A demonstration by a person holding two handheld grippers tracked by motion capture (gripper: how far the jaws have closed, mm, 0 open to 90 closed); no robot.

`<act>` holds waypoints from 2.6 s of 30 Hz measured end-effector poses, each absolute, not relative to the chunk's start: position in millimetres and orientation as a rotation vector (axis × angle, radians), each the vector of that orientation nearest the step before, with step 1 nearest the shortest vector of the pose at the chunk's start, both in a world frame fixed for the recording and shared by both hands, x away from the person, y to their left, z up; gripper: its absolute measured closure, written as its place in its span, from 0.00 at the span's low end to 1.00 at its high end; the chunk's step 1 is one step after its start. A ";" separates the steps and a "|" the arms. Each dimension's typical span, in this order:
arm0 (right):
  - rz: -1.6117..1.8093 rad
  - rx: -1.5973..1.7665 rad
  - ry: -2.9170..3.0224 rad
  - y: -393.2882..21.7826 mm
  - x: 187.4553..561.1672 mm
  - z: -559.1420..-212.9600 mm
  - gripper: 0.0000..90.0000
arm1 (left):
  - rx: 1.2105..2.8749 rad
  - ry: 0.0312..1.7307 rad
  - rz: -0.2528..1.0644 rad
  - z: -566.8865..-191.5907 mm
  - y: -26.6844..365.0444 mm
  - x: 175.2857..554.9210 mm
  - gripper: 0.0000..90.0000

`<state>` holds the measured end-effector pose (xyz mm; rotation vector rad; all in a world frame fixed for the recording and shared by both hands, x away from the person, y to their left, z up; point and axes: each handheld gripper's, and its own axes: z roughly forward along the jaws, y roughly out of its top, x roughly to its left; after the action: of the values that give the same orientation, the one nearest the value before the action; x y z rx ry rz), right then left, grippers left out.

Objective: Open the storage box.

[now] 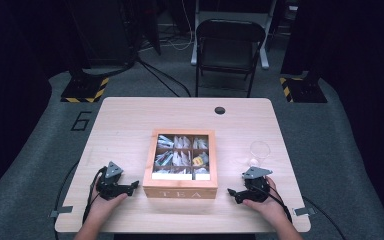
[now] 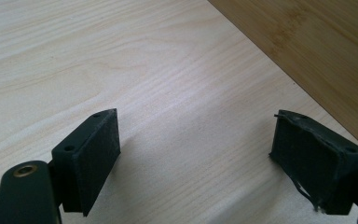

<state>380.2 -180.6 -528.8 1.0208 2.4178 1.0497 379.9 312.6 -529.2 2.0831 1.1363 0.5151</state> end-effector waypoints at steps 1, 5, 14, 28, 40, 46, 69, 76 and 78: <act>1.056 1.011 2.421 -180.8 380.0 -528.5 0.17 | 2.081 1.137 0.513 -529.3 312.5 379.8 0.17; 1.072 1.000 2.416 -180.6 378.7 -528.5 0.19 | 2.080 1.137 0.515 -529.3 312.4 379.9 0.17; 1.065 1.005 2.416 -180.1 377.7 -528.1 0.21 | 2.084 1.124 0.502 -529.2 312.4 378.6 0.17; 1.095 0.986 2.416 -179.1 377.4 -527.3 0.35 | 2.061 1.126 0.517 -529.3 313.2 377.4 0.24; 1.127 0.943 2.440 -172.5 369.9 -511.7 0.51 | 2.065 1.086 0.468 -518.2 311.3 369.0 0.40; 1.165 0.926 2.414 -169.0 362.5 -500.7 0.51 | 2.073 1.053 0.445 -509.1 310.2 362.2 0.44; 1.227 0.914 2.393 -165.0 350.9 -480.9 0.56 | 2.060 0.990 0.413 -487.6 304.4 350.7 0.44; 1.235 0.846 2.407 -160.0 345.0 -473.7 0.56 | 2.070 0.969 0.413 -484.9 299.1 344.5 0.48; 1.242 0.852 2.411 -159.3 344.3 -472.8 0.57 | 2.072 0.963 0.414 -483.6 299.1 343.9 0.49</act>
<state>344.3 -159.3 -472.8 0.8521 2.4110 1.2423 343.9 299.1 -483.6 2.0716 0.9634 0.4144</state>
